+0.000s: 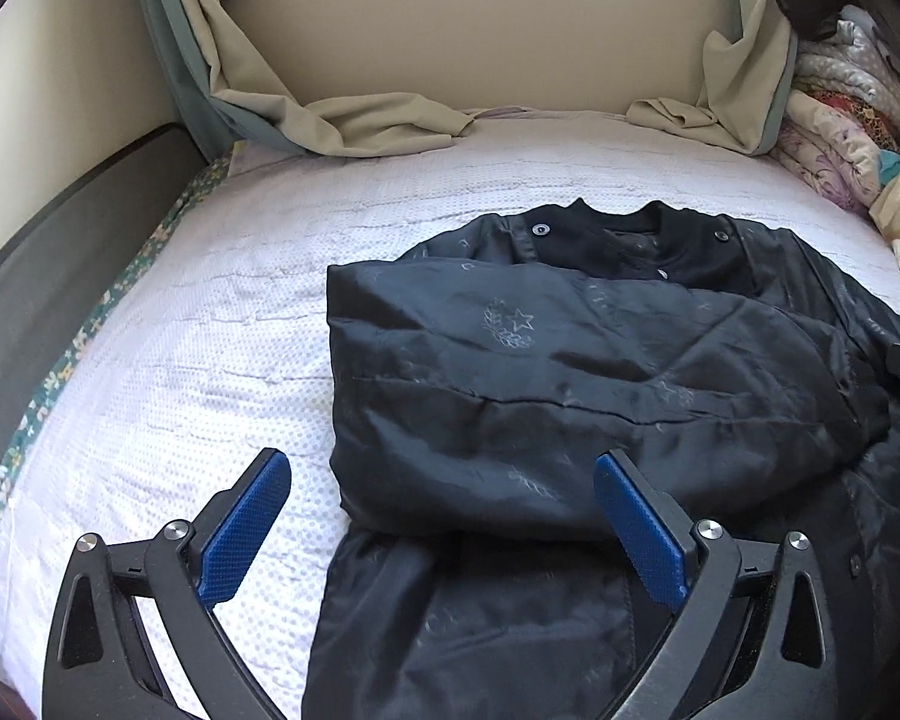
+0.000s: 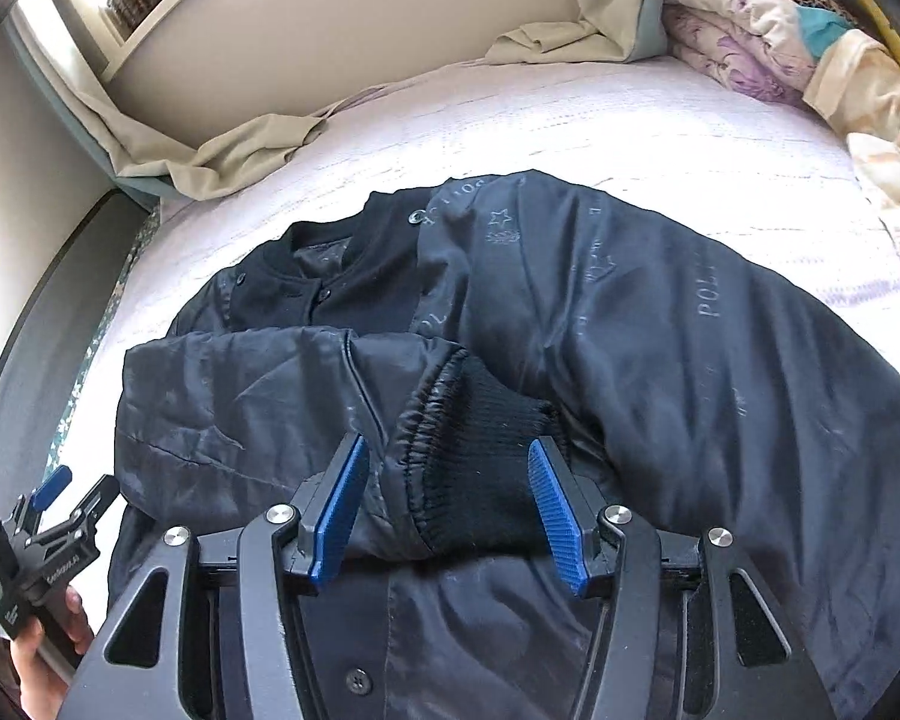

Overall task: Fold large clothes
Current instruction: 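Move the right tool to the other sleeve cuff and grasp it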

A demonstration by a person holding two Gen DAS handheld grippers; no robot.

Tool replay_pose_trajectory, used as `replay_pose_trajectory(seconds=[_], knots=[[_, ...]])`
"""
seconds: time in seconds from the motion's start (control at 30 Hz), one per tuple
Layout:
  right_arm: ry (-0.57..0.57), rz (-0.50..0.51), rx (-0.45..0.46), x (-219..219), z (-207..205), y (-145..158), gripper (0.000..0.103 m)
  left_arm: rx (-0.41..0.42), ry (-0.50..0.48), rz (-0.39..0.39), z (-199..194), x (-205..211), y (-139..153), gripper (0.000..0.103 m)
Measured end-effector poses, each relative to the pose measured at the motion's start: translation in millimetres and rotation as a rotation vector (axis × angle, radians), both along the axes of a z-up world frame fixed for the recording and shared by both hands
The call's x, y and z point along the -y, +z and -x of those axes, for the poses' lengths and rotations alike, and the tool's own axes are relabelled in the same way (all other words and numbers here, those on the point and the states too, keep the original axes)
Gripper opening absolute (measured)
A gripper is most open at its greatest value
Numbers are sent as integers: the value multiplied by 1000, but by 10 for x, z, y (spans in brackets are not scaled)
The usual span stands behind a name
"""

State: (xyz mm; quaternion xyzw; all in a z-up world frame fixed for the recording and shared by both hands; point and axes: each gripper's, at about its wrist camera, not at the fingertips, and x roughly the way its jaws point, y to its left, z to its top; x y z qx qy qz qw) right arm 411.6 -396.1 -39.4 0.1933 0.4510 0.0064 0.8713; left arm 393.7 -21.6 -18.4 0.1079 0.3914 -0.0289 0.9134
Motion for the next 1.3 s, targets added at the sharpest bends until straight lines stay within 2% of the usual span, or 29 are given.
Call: replay_pose_trajectory(seconds=[0.13,0.27,0.5,0.63,0.7,0.77,0.83,0.87,1.0,1.1,1.23,1.3], knots=[[-6,18,5,22,81,43,53,2,-13,-1,132,25,43,103],[-16,48,18,57,139,97,54,24,-20,-41,246,47,129,103],[-43,82,31,154,250,163,55,9,-11,37,621,-138,450,103],[-53,73,32,188,335,179,55,31,-7,73,770,-236,329,103],[-62,69,37,238,412,212,56,-36,10,73,716,-252,136,103],[-73,63,45,306,484,267,56,-71,-20,81,670,-214,74,103],[-105,59,66,440,600,386,56,-41,-12,27,658,-181,90,103],[-138,59,77,538,685,462,57,-29,-11,15,664,-170,110,103],[-269,15,75,988,1117,711,60,2,-44,48,756,-146,229,103],[-344,30,65,1269,1530,800,62,6,-75,43,811,-90,251,103],[-483,0,29,1644,2155,690,66,3,-110,41,885,-12,247,103],[-571,-43,-9,1862,2485,535,66,0,-116,41,903,9,243,103]])
